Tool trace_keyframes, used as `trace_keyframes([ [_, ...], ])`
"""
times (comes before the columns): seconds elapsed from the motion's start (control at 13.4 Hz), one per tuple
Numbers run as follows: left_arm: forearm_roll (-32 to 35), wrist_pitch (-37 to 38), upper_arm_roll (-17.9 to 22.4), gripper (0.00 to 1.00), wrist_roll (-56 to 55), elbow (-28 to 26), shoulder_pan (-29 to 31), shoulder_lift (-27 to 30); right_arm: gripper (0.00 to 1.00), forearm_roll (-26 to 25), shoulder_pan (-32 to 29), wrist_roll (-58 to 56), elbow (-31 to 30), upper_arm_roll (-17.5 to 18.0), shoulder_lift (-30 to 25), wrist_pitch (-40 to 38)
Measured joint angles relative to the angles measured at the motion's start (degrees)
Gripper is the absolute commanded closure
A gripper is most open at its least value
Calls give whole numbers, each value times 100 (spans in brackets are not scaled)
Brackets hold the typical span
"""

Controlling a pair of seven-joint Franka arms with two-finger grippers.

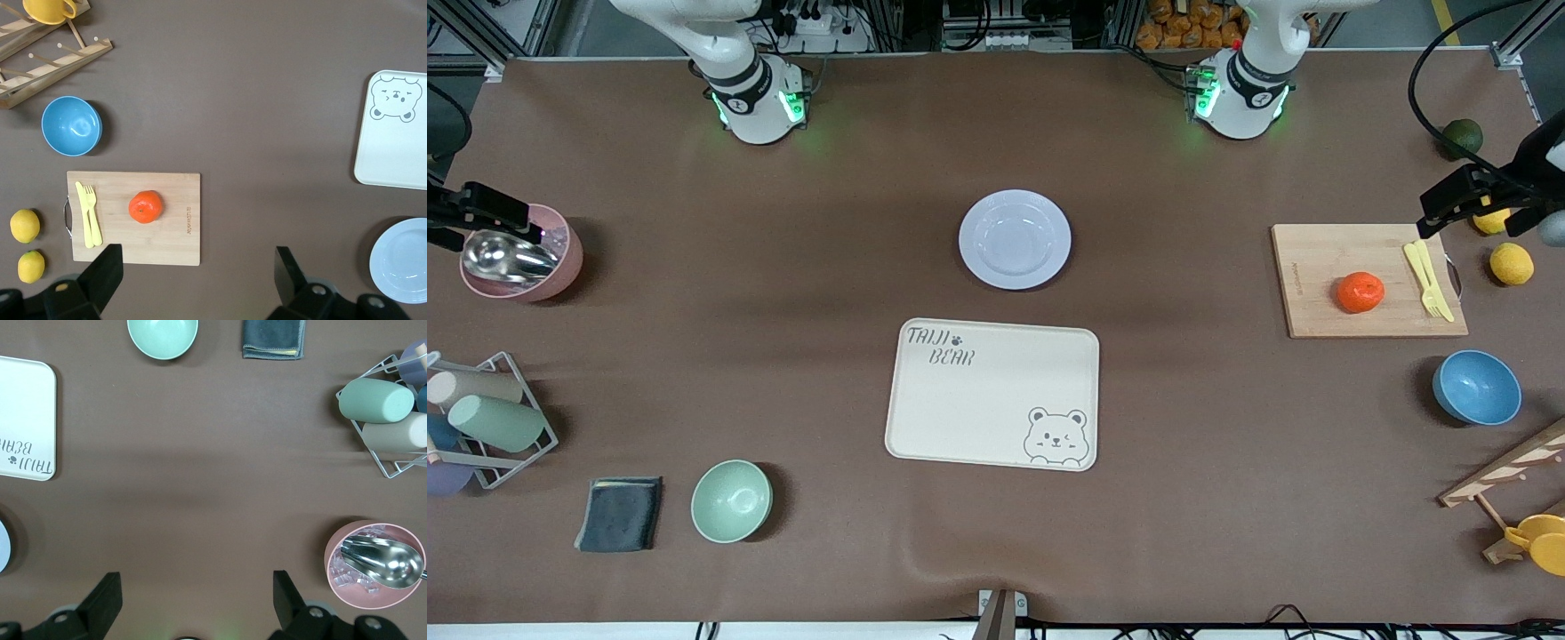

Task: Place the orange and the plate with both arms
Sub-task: 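Reach the left gripper to the orange while the right gripper moves out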

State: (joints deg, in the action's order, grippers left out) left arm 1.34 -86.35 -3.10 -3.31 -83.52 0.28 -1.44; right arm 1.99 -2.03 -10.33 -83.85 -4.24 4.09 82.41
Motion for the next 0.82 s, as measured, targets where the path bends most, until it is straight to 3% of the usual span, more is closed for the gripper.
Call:
trace_keyframes([
  [0.52,38,300,4,0,0,-86,1,-12,0,-2,-1,-3,0,-1,0,-6],
  [0.67,242,259,3,0,0,-363,0,-36,0,-14,-3,-11,-1,-5,0,-5],
  [0.82,401,-253,3,0,0,-835,9,-51,0,-15,-2,-15,-7,-3,11,-22],
])
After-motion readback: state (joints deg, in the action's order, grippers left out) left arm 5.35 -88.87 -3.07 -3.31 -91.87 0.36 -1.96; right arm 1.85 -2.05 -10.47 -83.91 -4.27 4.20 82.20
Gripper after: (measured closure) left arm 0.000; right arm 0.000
